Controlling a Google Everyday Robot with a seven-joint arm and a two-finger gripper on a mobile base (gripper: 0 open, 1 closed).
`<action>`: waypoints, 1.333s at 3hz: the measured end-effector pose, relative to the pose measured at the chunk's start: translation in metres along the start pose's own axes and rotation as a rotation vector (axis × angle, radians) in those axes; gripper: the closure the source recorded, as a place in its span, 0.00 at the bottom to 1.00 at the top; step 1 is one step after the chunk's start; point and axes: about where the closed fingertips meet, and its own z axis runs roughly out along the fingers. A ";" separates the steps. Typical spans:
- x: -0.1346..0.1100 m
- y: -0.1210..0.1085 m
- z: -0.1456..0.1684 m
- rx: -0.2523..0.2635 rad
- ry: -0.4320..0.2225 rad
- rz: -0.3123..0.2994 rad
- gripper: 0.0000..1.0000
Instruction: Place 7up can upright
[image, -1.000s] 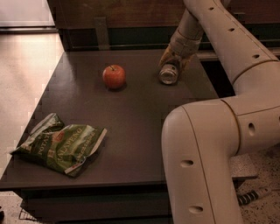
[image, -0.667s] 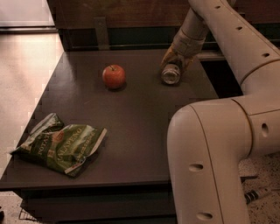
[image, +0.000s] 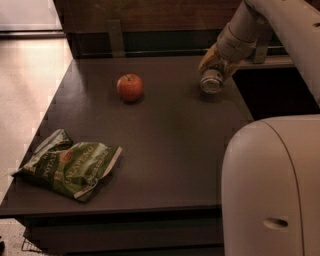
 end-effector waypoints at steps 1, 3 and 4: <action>0.000 -0.009 -0.038 -0.042 -0.114 -0.111 1.00; -0.010 0.001 -0.119 -0.148 -0.443 -0.478 1.00; -0.014 0.013 -0.128 -0.230 -0.518 -0.622 1.00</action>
Offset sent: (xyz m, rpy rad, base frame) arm -0.0421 -0.0345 0.1268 -0.0507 -0.5990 0.3782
